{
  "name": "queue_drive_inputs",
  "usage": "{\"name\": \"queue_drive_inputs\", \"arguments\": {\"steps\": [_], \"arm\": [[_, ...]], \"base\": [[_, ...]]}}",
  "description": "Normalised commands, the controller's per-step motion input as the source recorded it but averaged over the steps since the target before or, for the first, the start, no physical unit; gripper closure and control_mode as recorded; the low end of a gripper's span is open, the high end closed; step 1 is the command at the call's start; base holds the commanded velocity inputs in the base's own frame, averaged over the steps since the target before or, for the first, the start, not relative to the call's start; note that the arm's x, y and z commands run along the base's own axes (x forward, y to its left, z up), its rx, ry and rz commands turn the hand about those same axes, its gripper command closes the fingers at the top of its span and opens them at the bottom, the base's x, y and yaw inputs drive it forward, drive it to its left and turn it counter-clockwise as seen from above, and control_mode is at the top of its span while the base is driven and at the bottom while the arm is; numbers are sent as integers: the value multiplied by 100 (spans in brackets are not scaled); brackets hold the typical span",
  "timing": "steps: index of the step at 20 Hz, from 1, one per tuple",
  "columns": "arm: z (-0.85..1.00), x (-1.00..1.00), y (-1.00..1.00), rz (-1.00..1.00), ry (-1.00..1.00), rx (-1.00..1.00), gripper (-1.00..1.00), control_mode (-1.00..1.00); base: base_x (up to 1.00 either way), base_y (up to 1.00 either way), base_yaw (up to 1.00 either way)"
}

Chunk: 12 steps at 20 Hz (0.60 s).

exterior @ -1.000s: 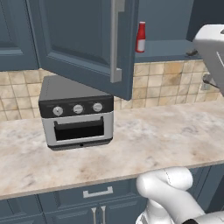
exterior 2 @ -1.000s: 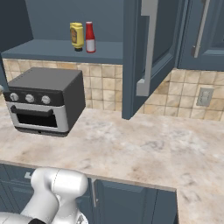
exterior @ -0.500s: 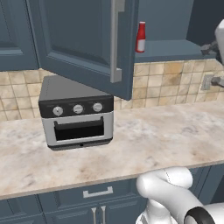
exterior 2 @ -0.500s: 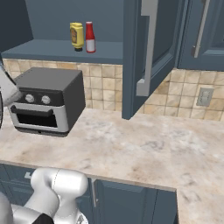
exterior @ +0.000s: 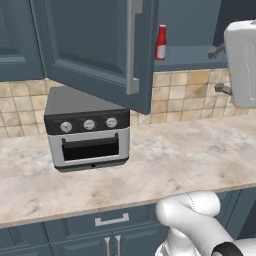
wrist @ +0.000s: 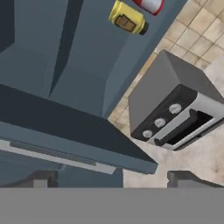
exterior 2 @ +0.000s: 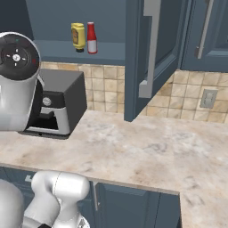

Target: Move the mustard and ketchup from the cabinet to the dining counter.

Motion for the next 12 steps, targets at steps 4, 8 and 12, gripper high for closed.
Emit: {"name": "queue_drive_inputs", "arguments": {"steps": [4, 8, 12], "arm": [[-19, 53, 35, 4, 0, 11, -100, -100], [-9, 45, 32, 8, -1, 10, -100, -100], [14, 39, 31, 9, 0, 21, -100, -100]], "base": [[0, 0, 0], [0, 0, 0], [0, 0, 0]]}}
